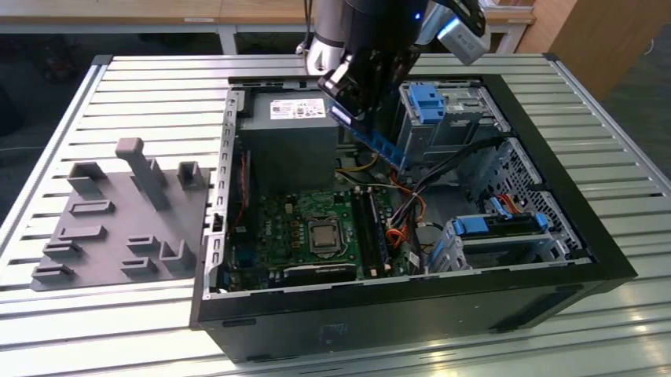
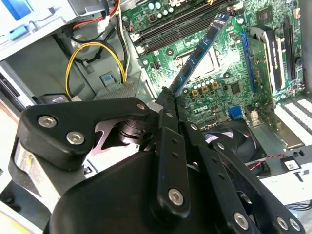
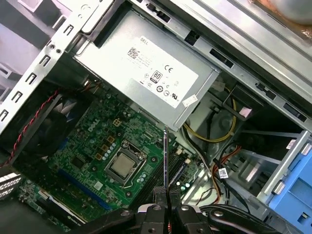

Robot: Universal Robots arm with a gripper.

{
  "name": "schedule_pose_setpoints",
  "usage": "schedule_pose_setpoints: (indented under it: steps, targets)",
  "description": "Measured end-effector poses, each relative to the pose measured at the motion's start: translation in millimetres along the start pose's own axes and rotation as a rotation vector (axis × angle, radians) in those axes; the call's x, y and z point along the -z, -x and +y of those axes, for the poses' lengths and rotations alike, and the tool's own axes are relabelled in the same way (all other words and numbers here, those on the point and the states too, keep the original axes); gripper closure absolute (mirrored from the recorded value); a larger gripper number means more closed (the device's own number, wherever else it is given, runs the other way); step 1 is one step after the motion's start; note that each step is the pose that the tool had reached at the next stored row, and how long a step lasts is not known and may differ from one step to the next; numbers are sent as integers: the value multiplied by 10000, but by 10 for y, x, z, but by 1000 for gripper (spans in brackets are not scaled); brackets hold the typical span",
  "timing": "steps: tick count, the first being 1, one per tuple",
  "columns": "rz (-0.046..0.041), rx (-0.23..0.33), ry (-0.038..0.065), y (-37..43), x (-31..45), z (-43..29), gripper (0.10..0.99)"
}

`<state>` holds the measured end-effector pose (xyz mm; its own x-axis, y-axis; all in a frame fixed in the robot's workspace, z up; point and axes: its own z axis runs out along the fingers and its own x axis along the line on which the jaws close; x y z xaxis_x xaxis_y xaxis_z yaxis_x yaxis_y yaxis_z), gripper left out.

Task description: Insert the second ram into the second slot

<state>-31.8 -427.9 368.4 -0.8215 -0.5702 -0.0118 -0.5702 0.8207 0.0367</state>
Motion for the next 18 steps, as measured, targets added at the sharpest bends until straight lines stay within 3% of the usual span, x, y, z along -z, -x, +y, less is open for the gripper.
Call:
schedule_pose_setpoints:
  steps: [18]
  targets:
    - [-37, -1024, -12, 0, 0, 0, 953]
